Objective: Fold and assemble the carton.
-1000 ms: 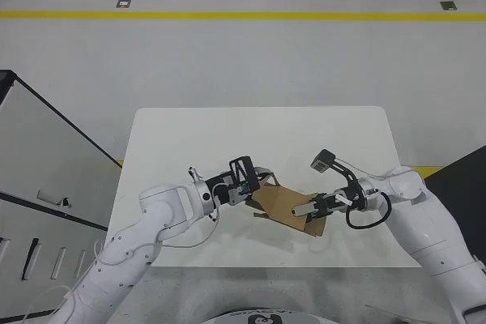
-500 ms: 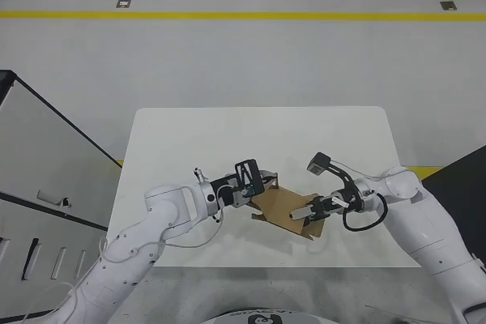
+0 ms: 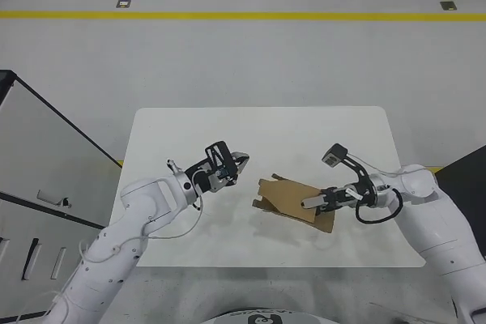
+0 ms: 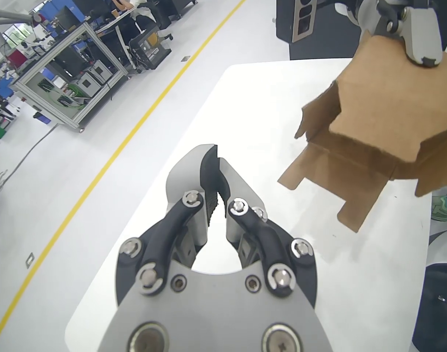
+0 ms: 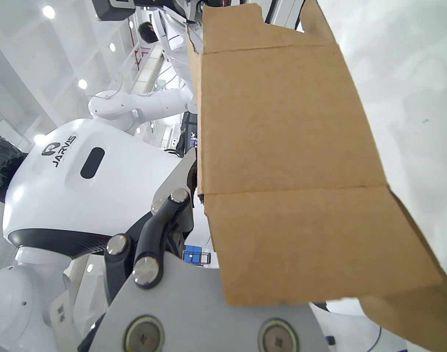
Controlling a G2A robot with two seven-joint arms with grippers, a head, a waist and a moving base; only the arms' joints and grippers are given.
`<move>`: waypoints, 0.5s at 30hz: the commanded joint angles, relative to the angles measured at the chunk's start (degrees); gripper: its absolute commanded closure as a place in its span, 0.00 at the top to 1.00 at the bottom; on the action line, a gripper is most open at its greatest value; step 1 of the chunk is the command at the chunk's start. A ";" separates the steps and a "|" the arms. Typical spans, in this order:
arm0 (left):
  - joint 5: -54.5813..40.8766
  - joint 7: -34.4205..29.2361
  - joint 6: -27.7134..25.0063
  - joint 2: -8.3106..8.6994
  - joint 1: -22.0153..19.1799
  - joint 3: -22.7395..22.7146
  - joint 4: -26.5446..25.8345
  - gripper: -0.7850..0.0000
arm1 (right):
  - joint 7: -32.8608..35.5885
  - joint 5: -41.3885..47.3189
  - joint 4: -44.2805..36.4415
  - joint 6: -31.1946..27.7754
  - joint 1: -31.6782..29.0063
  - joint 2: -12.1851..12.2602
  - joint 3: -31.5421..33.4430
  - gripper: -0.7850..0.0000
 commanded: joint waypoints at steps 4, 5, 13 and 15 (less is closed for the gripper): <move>-0.05 0.18 -0.06 -0.01 0.63 0.50 0.29 0.00 | 0.07 1.13 -0.22 0.07 -0.78 0.51 1.68 0.00; 0.05 0.17 -0.34 -0.03 0.63 0.86 0.08 0.00 | -0.01 1.16 -0.20 -0.01 -0.88 0.59 2.00 0.00; -0.69 0.09 -1.13 -0.34 0.38 3.51 -0.24 0.00 | -2.19 2.98 0.49 -2.19 -1.74 0.65 3.37 0.00; -0.73 -0.01 -1.59 -0.40 0.21 4.18 -0.36 0.00 | -2.45 3.10 0.65 -2.45 -1.73 0.60 3.35 0.00</move>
